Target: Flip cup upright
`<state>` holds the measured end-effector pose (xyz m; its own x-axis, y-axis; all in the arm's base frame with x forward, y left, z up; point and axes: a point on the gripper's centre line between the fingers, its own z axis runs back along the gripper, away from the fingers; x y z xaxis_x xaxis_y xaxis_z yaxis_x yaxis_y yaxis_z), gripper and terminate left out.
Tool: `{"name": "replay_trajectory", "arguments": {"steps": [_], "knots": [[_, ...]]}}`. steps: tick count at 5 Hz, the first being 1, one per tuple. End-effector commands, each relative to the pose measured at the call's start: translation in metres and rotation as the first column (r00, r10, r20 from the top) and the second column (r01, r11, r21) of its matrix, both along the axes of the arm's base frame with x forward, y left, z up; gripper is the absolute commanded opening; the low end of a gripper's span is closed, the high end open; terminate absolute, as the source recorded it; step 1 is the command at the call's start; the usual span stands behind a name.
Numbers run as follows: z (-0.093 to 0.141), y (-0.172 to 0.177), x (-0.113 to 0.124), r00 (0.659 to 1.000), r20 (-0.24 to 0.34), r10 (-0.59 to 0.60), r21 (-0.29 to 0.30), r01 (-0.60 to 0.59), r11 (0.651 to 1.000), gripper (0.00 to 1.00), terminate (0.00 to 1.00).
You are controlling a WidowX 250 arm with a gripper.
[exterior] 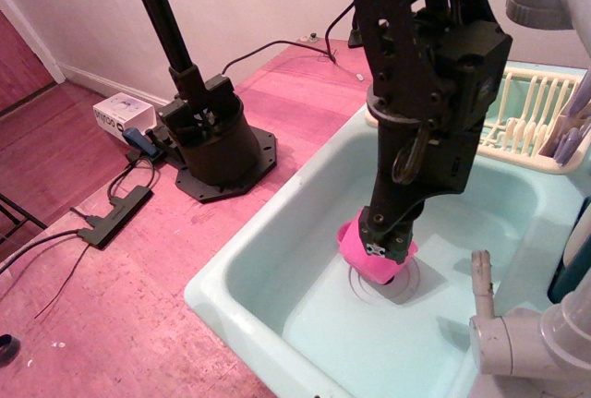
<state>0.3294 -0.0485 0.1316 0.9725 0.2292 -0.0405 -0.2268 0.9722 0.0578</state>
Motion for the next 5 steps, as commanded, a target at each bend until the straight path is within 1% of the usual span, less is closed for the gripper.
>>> {"name": "replay_trajectory", "arguments": {"steps": [1, 3, 4, 5], "knots": [[0.0000, 0.0000, 0.0000, 1.000, 0.000, 0.000, 0.000, 0.000, 1.000, 1.00, 0.00], [0.0001, 0.0008, 0.0017, 1.000, 0.014, 0.027, 0.015, -0.028, 1.000, 1.00, 0.00], [-0.0013, 0.0003, -0.0007, 0.999, 0.018, 0.032, 0.013, -0.033, 0.999, 1.00, 0.00], [-0.0058, -0.0067, -0.0033, 1.000, 0.007, 0.017, -0.009, -0.017, 1.000, 1.00, 0.00]]}}
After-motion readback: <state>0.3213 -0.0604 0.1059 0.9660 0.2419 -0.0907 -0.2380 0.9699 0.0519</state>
